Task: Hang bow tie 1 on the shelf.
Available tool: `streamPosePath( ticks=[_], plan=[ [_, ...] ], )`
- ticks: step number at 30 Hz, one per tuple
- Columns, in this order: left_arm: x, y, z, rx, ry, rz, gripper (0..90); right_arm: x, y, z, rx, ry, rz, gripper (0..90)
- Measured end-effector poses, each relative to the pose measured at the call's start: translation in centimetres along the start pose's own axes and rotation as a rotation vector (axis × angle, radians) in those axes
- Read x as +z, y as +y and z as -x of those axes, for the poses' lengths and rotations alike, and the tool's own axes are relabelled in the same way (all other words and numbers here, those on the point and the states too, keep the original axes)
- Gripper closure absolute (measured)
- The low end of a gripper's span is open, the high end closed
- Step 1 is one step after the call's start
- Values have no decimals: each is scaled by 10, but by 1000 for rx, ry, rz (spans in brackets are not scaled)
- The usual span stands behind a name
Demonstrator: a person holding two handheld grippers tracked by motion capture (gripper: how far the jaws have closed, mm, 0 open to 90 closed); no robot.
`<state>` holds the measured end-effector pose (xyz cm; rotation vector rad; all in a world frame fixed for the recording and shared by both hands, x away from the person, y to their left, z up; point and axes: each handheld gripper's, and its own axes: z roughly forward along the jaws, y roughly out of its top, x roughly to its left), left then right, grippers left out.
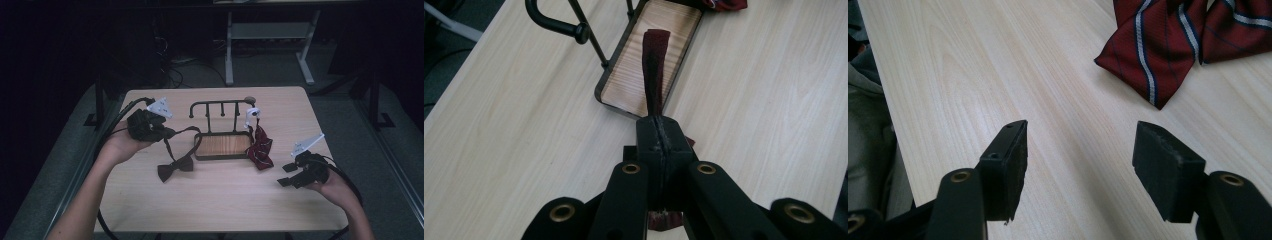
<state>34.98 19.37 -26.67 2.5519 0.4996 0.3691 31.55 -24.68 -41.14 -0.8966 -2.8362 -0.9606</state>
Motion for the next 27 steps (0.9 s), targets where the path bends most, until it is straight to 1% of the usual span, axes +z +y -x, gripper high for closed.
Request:
streamPosePath(
  ticks=[19, 21, 25, 27],
  plan=[
    [-1, 9, -12, -9, 3, -9, 898, -2, 0, 1, -4, -1, 11, 387],
    [-1, 10, -12, -14, 2, -8, 897, -2, 0, 2, -4, 1, 11, 387],
    [-2, 14, -14, -9, 7, -11, 898, 0, 0, 2, -5, 8, 7, 387],
    [-3, 16, -15, -15, 8, -14, 898, 0, 0, 3, -4, 11, 7, 387]
  ],
)
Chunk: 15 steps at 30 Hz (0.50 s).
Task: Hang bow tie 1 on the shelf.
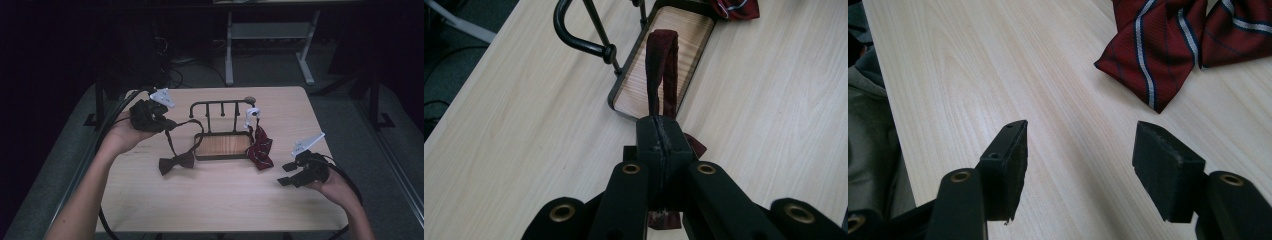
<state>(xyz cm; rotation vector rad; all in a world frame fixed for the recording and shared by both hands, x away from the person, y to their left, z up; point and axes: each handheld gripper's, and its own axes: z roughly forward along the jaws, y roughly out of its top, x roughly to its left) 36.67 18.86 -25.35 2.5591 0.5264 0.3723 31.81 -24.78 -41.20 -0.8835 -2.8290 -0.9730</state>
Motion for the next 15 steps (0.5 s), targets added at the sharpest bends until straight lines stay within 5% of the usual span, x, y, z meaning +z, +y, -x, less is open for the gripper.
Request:
streamPosePath(
  ticks=[15],
  plan=[
    [2, 5, -12, -21, 4, -11, 897, -5, -1, 1, -2, -5, 12, 388]
  ],
)
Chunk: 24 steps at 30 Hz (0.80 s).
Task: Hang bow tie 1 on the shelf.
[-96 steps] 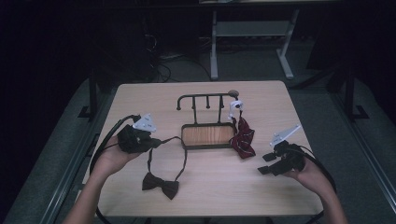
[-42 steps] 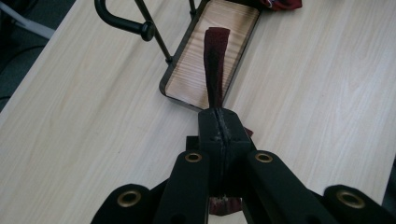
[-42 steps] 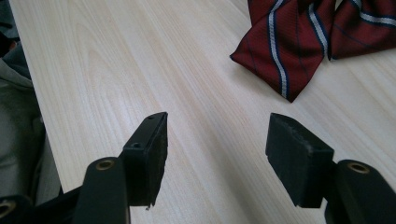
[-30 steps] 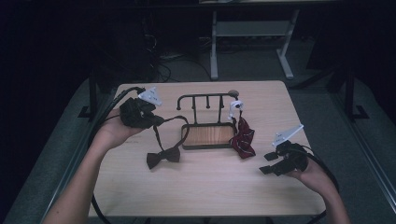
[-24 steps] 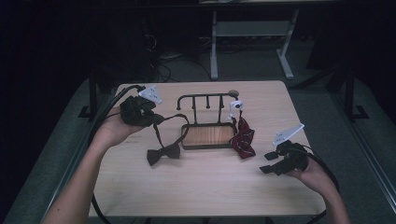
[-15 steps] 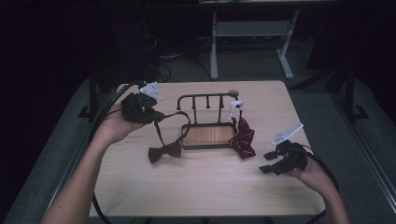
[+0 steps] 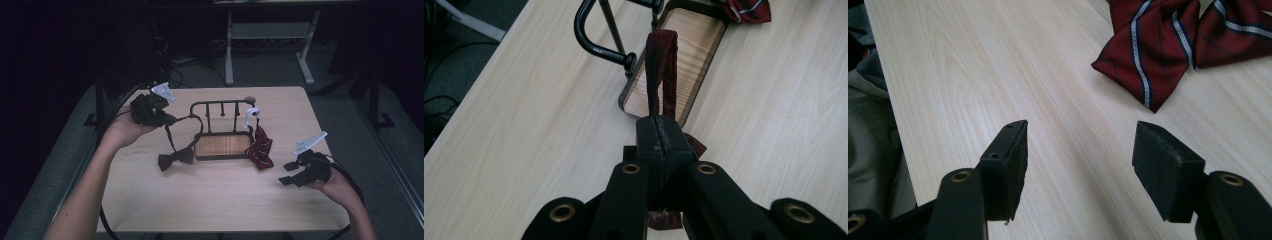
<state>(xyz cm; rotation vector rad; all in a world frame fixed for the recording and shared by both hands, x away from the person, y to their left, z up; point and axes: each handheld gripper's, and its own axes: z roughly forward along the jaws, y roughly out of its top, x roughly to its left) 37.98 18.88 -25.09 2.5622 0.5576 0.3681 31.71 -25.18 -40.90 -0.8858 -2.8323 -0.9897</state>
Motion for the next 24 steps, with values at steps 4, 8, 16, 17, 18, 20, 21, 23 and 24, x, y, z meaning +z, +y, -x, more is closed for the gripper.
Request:
streamPosePath(
  ticks=[4, 8, 16, 17, 18, 20, 21, 23, 24],
  plan=[
    [4, -1, -5, -12, 5, -7, 897, 0, 1, 0, 4, 3, -2, 388],
    [6, -1, -12, -35, 7, -13, 897, 1, 1, 0, 0, 2, -3, 388],
    [10, 3, -19, -51, 11, -32, 896, -1, 1, 0, -5, 0, 2, 388],
    [10, 3, -19, -51, 11, -32, 897, -1, 1, 0, -5, 0, 2, 388],
    [11, 4, -19, -47, 13, -38, 897, -1, 2, -1, -1, 3, 2, 388],
    [12, 6, -20, -46, 16, -45, 896, -1, 2, -1, -2, 3, 2, 388],
    [13, 7, -21, -46, 16, -47, 896, -1, 2, 0, -6, 0, 1, 388],
    [16, 9, -23, -52, 18, -54, 896, 0, 1, 0, -7, 2, 2, 388],
    [16, 9, -23, -52, 18, -54, 896, 0, 1, 0, -7, 2, 2, 388]
  ],
)
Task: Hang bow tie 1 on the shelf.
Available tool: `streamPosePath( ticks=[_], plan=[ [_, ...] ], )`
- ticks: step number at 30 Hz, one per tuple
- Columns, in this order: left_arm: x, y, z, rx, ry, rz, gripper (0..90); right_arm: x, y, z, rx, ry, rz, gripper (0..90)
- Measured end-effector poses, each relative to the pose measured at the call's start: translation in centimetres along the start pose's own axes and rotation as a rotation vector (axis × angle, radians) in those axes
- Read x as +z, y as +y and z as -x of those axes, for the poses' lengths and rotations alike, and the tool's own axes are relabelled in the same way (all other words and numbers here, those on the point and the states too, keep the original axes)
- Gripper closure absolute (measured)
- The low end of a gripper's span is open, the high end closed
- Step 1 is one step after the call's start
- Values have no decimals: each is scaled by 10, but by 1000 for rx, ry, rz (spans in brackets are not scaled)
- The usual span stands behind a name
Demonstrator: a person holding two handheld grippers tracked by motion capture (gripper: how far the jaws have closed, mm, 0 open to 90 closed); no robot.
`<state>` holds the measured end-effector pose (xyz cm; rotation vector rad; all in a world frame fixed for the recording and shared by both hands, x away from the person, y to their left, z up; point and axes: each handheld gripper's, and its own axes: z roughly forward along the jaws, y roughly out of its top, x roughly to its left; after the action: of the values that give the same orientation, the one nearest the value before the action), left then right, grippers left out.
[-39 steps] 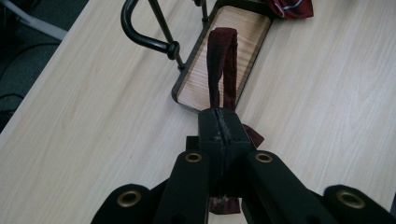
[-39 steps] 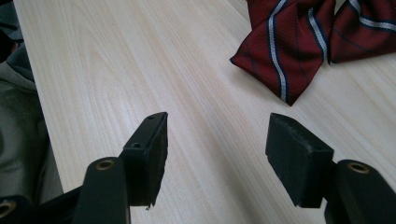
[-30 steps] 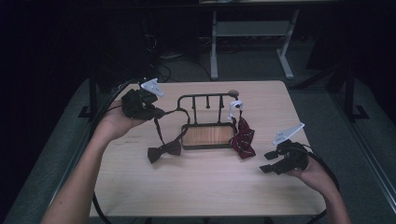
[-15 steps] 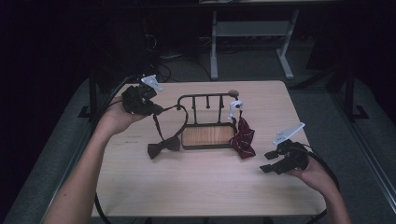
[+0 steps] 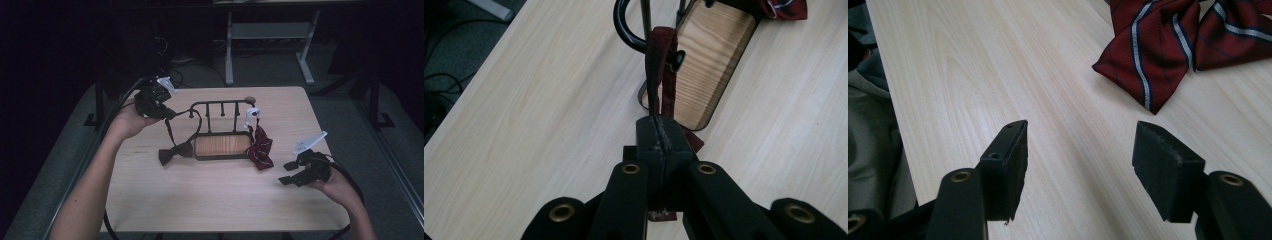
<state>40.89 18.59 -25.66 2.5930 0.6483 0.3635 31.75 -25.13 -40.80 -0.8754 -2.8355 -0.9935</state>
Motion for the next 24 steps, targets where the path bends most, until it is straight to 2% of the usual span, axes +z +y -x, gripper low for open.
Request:
streamPosePath(
  ticks=[5, 8, 15, 18, 19, 24],
  plan=[
    [8, 1, -4, -20, 2, -26, 894, -1, 0, -1, 0, -3, 1, 388],
    [9, 1, -2, -14, 7, -35, 895, -3, 0, -1, 4, 0, 4, 388],
    [12, 1, -6, -33, 12, -42, 889, -3, 1, -2, -2, -2, 4, 388],
    [13, 0, -7, -41, 30, -55, 866, -3, 0, -2, -6, -4, 2, 388],
    [13, 0, -7, -45, 31, -53, 830, -3, 0, -2, -3, -4, 1, 388],
    [13, -3, -6, -45, 36, -48, 794, -3, 0, -2, -5, -4, 4, 388]
  ],
)
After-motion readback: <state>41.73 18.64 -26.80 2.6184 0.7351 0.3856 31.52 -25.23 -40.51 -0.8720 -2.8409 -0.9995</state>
